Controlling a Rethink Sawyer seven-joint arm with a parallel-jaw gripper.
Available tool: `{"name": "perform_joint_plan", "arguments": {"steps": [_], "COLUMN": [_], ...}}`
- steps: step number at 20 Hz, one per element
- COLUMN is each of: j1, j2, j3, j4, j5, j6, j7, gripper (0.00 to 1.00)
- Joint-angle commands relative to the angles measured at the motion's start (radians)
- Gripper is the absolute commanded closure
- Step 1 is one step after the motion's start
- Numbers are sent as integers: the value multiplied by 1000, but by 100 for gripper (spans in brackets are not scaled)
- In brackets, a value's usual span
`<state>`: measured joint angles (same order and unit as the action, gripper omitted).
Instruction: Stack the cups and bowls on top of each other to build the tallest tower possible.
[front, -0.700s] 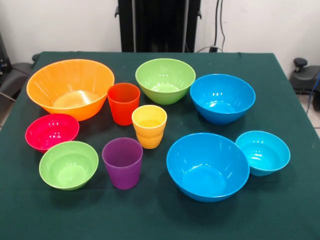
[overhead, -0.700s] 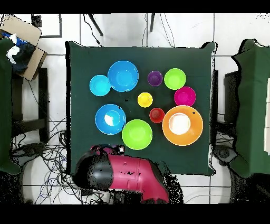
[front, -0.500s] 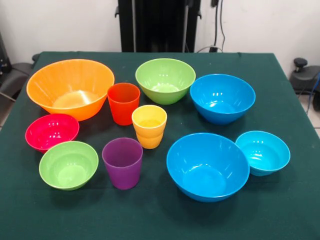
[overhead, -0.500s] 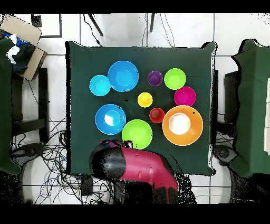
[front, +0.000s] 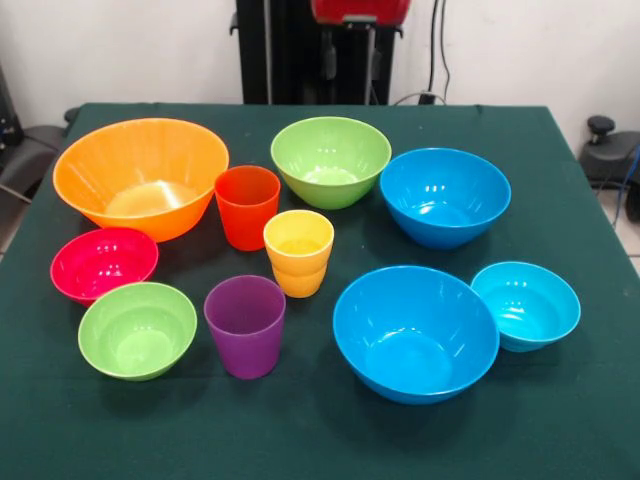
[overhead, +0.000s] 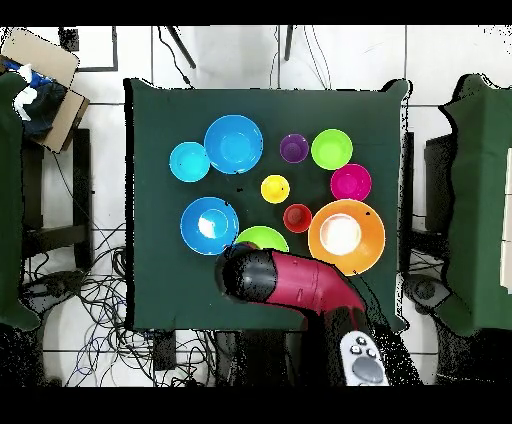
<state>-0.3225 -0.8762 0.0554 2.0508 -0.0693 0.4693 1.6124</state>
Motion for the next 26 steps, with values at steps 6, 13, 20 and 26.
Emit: {"name": "perform_joint_plan", "arguments": {"steps": [6,13,20,26], "j1": [-44,-45,-25,-17], "j2": [182,148,80,82], "j3": [161,167,150,140], "j4": [-128,-117,-73,-41], "j5": [-136,-148,-142,-148], "j6": [-60,-15,24,-4], "j7": [-43,-21,9,30], "gripper": [0,0,0,0]}}
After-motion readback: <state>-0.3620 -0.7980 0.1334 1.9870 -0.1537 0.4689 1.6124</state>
